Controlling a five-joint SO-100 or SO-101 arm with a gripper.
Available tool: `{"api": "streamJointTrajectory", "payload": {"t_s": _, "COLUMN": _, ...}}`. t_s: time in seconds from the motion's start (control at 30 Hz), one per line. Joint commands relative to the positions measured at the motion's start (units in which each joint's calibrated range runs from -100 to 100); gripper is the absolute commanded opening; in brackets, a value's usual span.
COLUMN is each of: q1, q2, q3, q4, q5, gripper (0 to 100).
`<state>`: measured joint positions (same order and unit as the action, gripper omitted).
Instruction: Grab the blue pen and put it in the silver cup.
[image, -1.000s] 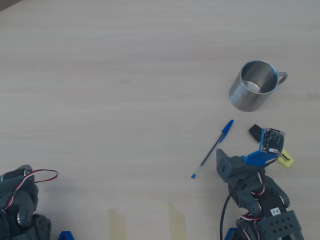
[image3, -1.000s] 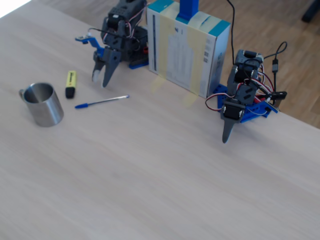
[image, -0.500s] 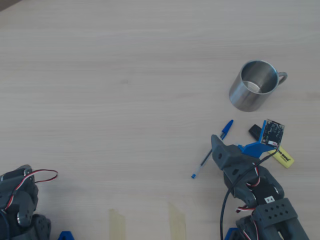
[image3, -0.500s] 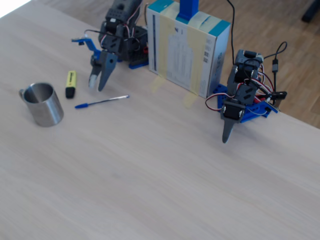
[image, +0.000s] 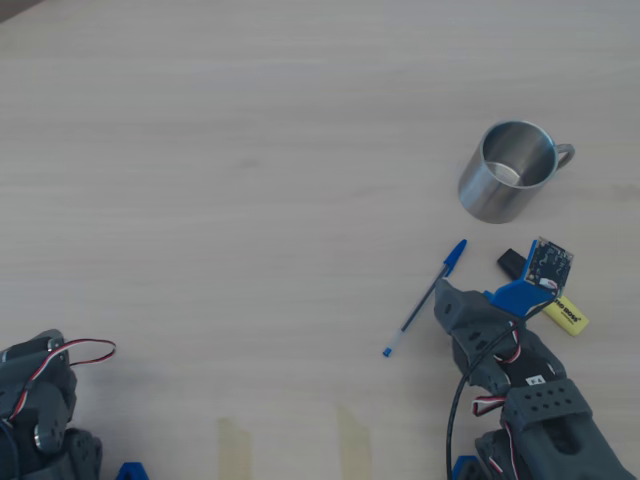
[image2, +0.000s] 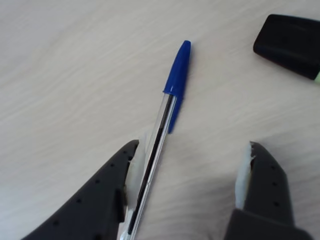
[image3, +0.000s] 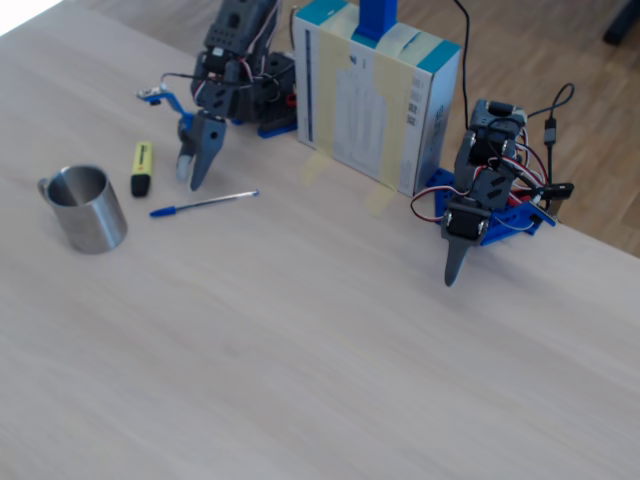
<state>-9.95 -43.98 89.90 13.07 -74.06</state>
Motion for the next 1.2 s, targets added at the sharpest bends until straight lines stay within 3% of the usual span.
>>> {"api": "streamJointTrajectory", "payload": {"t_s": 0.0, "q1": 1.0, "q2": 2.7, "q3": -3.2, "q4": -3.7, "q5": -0.1, "gripper": 29}}
{"api": "streamJointTrajectory", "payload": {"t_s": 0.47, "q1": -0.7, "q2": 11.2, "q3": -3.3, "q4": -14.0, "q5": -0.1, "gripper": 29}}
{"api": "streamJointTrajectory", "payload": {"t_s": 1.17, "q1": -1.7, "q2": 26.0, "q3": -7.6, "q4": -15.5, "q5": 0.1, "gripper": 29}}
